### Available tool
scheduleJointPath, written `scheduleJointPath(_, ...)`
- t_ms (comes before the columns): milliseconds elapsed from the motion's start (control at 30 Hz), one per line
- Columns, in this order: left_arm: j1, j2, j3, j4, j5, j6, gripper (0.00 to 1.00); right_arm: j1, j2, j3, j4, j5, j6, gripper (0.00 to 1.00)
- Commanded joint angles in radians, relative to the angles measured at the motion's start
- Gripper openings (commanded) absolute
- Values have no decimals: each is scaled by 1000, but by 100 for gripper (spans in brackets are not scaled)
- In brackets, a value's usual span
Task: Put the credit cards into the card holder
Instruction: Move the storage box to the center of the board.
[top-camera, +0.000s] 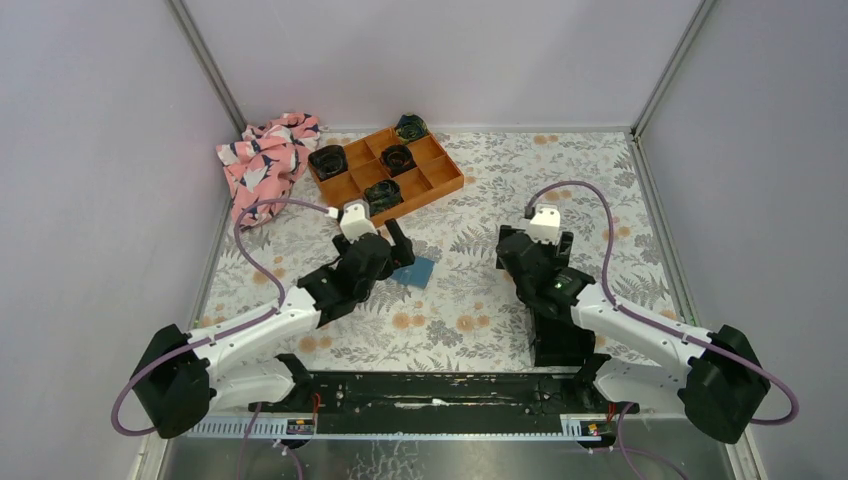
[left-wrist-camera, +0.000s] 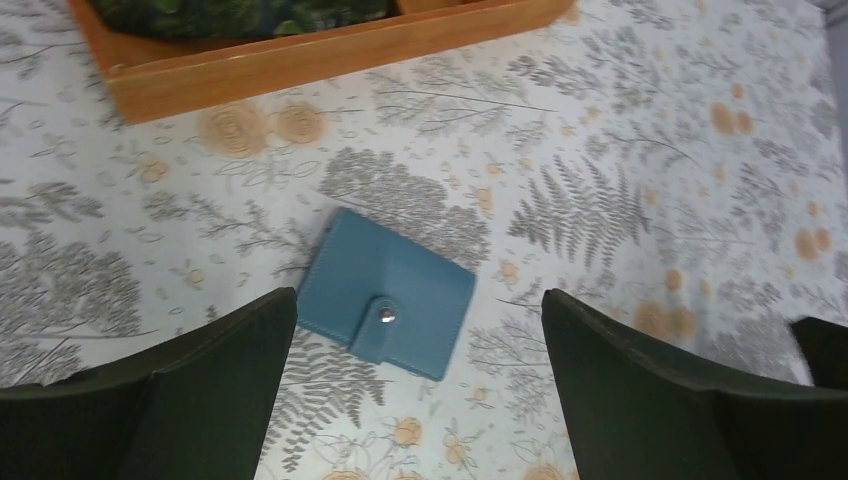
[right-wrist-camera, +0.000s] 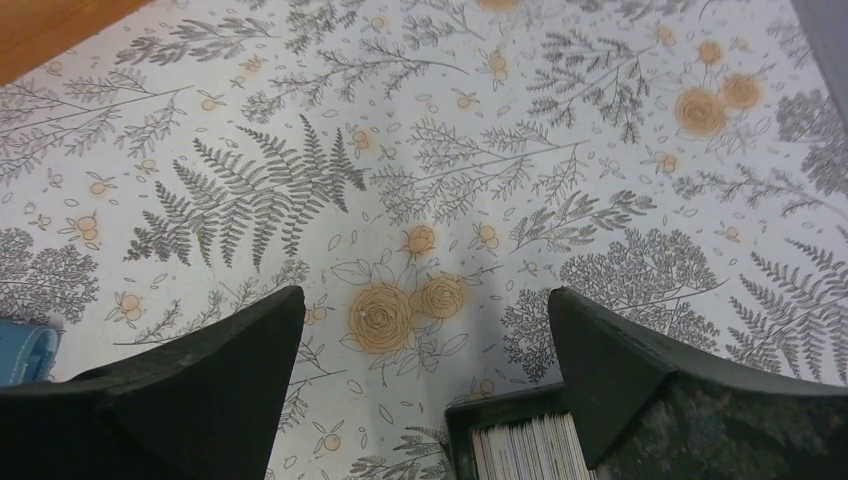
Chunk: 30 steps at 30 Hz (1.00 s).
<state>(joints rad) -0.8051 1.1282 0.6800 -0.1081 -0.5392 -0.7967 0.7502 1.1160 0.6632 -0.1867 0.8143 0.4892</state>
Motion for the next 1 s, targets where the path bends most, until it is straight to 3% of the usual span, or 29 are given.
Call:
scheduleJointPath(0,-10,-5,-56,-30,-148,-66,100,80,28,98,-44,197,-17,99)
scheduleJointPath(300,-7,68,-85,34,-138,-63,100,107,29,101,25,68,-32,98)
scheduleJointPath(567,23,139,-110,96,-83,-72,93,107,36,102,-220,34,127,89)
scheduleJointPath(733,48,176,-129,135,-41,-83,92,107,2,54,-257,-33,195,78)
scheduleJointPath(967,55,183,-132,148,-30,-82,89,107,-12,41,-343,-50,271,71)
